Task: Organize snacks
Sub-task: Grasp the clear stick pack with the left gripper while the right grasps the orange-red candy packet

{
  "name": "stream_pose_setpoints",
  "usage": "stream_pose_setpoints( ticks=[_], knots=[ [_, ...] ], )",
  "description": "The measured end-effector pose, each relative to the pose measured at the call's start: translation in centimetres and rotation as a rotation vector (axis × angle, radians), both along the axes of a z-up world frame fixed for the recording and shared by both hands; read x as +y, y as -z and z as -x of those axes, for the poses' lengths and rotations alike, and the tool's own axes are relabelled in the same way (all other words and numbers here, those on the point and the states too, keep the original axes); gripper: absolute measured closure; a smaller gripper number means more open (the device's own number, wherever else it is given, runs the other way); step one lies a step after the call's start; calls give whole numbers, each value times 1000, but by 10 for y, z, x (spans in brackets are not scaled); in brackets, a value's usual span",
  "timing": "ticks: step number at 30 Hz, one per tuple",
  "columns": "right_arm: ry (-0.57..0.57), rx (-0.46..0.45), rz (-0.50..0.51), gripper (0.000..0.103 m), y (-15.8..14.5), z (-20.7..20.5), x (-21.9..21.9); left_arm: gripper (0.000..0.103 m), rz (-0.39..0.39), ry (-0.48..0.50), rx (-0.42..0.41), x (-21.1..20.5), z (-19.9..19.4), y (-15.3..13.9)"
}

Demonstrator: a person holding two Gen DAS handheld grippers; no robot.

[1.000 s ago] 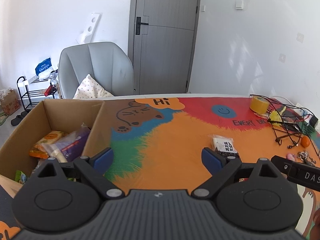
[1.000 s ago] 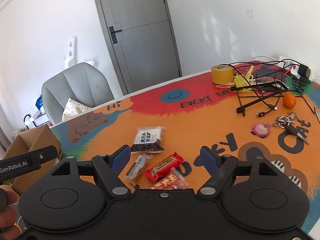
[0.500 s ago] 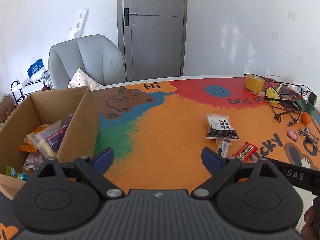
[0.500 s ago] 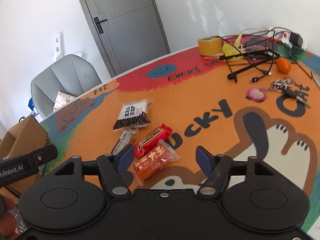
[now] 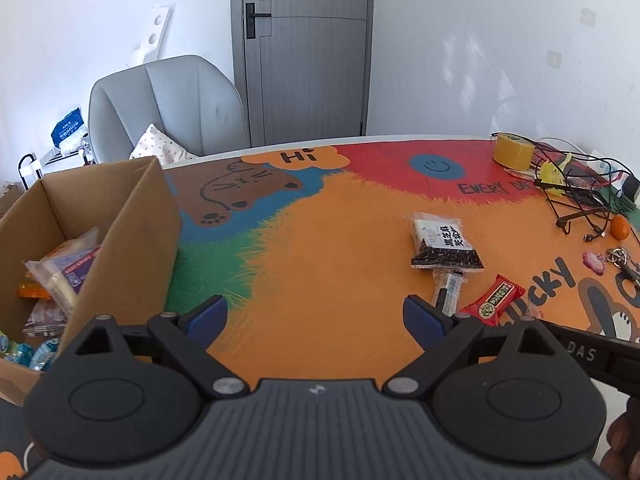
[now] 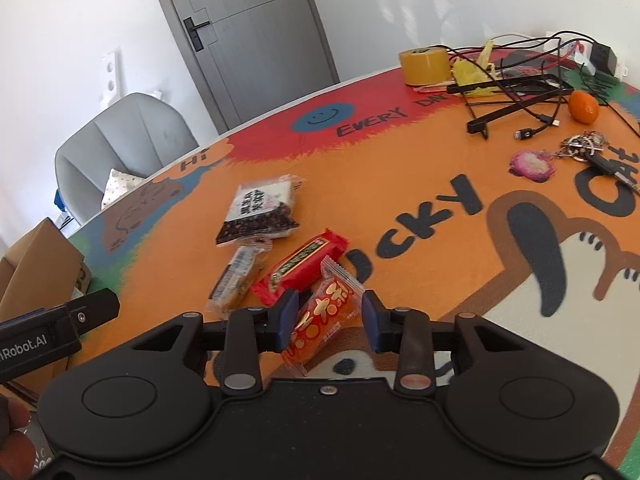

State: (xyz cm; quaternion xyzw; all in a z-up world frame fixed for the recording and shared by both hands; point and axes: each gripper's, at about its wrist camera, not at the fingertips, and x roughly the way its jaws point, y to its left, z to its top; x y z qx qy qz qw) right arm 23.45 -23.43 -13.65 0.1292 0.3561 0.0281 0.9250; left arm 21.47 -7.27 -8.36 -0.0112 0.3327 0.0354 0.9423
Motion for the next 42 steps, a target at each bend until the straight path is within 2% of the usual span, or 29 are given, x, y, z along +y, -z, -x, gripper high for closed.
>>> stream_pose_setpoints(
  ticks=[1, 2, 3, 9, 17, 22, 24, 29, 31, 33, 34, 36, 42],
  knots=[
    [7, -2, 2, 72, 0, 1, -4, 9, 2, 2, 1, -2, -2, 1],
    [14, -4, 4, 81, 0, 1, -8, 9, 5, 8, -1, -6, -4, 2],
    [15, -5, 4, 82, 0, 1, -12, 9, 6, 16, -1, -10, -6, 2],
    [43, -18, 17, 84, -1, 3, -32, 9, -1, 80, -2, -36, -14, 7],
    [95, -17, 29, 84, -1, 0, -54, 12, 8, 114, 15, -52, -28, 21],
    [99, -4, 38, 78, 3, -5, -56, 27, -6, 143, 16, -62, -37, 29],
    [100, 1, 41, 77, 6, -6, -56, 39, -5, 148, 26, -63, -42, 33],
    [94, -1, 90, 76, 5, -8, -48, 53, 14, 160, 68, -64, -48, 44],
    [92, -1, 107, 76, 5, -8, -45, 58, -2, 168, 60, -66, -46, 46],
    [78, -5, 114, 82, 5, -8, -43, 82, 8, 170, 54, -64, -45, 46],
    [65, -8, 100, 82, 5, -7, -42, 85, 10, 158, 57, -62, -45, 45],
    [50, -10, 78, 83, 3, -5, -40, 85, 28, 160, 66, -57, -44, 43],
    [26, -34, 75, 83, -5, 0, -24, 86, 41, 135, 24, -39, -33, 28]
  ],
)
